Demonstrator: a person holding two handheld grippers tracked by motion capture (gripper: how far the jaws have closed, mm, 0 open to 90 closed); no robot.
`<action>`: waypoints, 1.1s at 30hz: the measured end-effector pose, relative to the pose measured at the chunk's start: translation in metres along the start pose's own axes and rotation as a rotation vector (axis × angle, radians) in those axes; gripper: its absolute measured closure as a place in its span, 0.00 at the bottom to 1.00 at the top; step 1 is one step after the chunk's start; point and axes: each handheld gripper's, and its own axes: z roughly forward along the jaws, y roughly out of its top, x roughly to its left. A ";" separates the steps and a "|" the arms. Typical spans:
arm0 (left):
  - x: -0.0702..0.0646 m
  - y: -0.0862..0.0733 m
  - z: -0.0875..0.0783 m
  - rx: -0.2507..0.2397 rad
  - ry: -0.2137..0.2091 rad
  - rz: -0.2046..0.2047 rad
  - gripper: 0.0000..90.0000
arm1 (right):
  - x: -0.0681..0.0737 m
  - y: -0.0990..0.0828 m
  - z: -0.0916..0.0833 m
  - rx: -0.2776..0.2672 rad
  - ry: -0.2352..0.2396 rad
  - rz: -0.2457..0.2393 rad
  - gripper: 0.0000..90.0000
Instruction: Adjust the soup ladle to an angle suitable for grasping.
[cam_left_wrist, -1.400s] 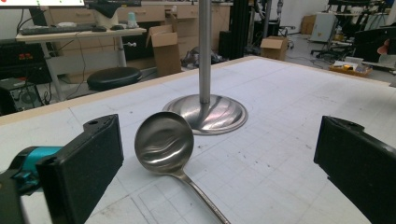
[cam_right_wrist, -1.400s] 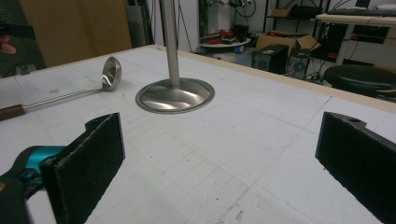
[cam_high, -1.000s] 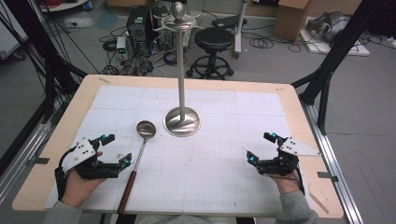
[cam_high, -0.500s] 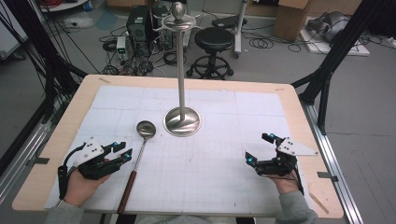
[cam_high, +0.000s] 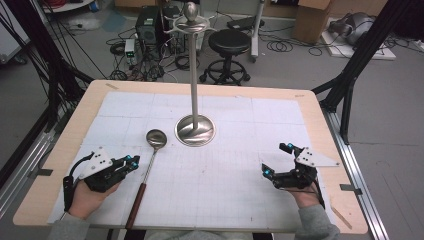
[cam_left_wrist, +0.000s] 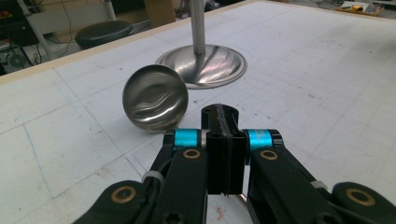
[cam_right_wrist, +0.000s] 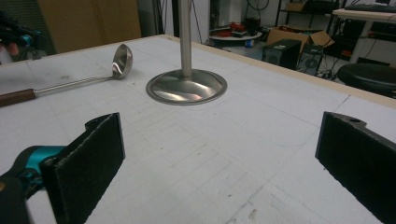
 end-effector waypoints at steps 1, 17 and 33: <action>0.000 0.001 0.004 0.013 -0.012 -0.001 1.00 | 0.000 0.000 0.000 0.004 0.002 0.003 0.00; 0.013 0.002 0.030 0.094 -0.009 -0.041 0.99 | 0.000 0.000 0.002 0.007 0.008 -0.012 0.00; 0.020 0.004 0.064 0.196 -0.001 -0.070 0.99 | 0.000 -0.001 0.004 0.017 0.022 -0.013 0.00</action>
